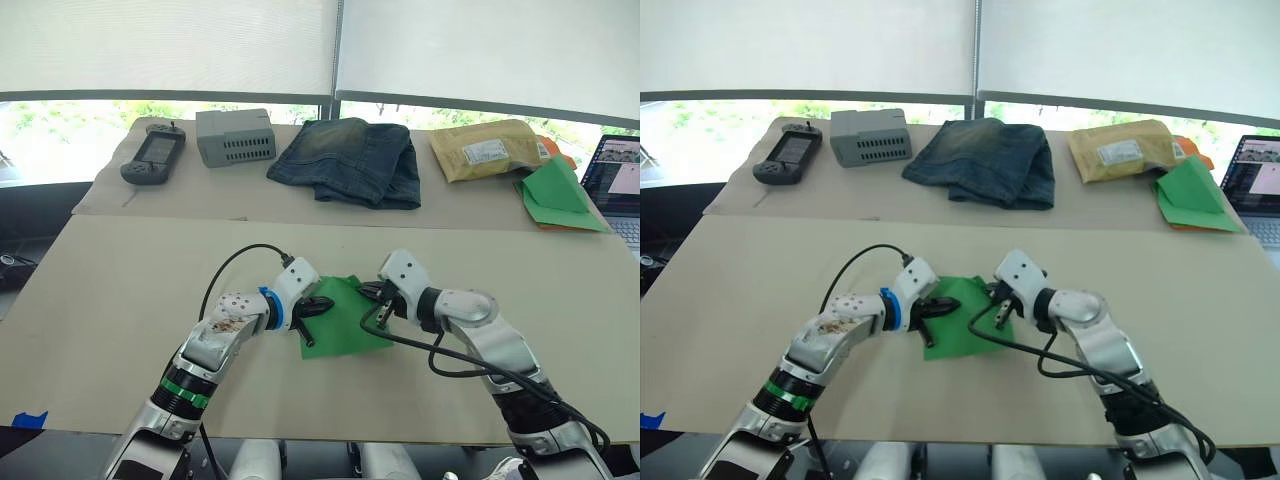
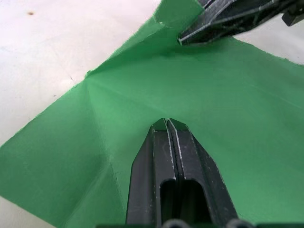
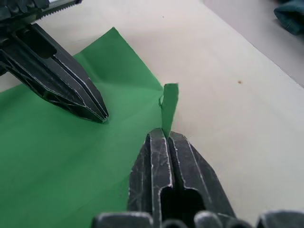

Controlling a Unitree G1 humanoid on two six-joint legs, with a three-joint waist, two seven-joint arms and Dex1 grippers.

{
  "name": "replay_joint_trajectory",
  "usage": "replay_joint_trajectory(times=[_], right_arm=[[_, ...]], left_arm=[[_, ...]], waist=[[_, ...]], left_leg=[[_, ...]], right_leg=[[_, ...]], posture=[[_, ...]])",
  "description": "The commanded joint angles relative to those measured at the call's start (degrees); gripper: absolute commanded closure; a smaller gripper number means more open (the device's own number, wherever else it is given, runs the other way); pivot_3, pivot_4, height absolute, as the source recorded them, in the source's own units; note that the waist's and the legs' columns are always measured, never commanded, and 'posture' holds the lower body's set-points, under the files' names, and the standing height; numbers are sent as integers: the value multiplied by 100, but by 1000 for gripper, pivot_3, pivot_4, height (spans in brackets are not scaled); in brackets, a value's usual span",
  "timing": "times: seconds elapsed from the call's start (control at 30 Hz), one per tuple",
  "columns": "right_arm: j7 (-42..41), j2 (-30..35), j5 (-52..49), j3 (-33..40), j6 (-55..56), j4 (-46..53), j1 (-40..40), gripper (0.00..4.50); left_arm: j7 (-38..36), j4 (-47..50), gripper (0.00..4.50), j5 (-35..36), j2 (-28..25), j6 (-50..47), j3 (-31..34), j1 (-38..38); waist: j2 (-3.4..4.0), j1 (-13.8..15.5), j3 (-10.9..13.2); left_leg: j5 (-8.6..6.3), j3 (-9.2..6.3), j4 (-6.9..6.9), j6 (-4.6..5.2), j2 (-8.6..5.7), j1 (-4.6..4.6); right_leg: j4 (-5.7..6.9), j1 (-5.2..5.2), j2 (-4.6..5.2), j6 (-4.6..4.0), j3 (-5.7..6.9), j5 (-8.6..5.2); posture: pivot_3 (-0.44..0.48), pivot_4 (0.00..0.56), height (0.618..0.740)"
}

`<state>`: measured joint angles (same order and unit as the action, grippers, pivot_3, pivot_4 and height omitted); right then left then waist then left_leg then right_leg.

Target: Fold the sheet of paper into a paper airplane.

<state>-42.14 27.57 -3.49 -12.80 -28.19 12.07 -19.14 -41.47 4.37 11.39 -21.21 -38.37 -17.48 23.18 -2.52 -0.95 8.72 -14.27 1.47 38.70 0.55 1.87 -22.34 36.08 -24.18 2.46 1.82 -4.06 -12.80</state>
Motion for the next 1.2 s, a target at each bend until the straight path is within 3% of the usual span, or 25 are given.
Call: replay_joint_trajectory(times=[0.03,0.47,0.87,1.0,1.2], right_arm=[[-60,74,23,-63,297,309,57,4473],[346,495,1553,-846,1945,-490,184,4473],[152,643,2208,-1127,2274,-572,289,4473],[181,589,2240,-1098,2231,-552,317,4473],[187,509,2260,-1005,2085,-485,252,4473]], left_arm=[[-8,-69,4500,-107,-64,-110,-119,-33],[-44,-50,4500,-42,-56,-117,-58,-4],[1,187,4500,1034,371,-922,994,544],[-31,160,4500,1020,465,-990,734,698],[-35,-497,4500,382,461,-436,31,813]], waist=[[0,-1,0],[0,-13,0],[-1,-3,0],[-1,-3,-1],[-1,-18,-1]], left_leg=[[0,0,0,0,0,0],[1,4,5,0,1,9],[1,2,11,0,-1,4],[1,2,11,0,-2,6],[1,2,9,0,-2,6]], right_leg=[[0,0,0,0,0,0],[5,4,-1,2,-2,2],[4,5,0,4,-1,4],[2,8,-1,6,-2,5],[3,6,-2,4,-4,6]], posture=[[0,150,740],[0,150,740],[0,150,740],[0,150,740],[0,150,740]])
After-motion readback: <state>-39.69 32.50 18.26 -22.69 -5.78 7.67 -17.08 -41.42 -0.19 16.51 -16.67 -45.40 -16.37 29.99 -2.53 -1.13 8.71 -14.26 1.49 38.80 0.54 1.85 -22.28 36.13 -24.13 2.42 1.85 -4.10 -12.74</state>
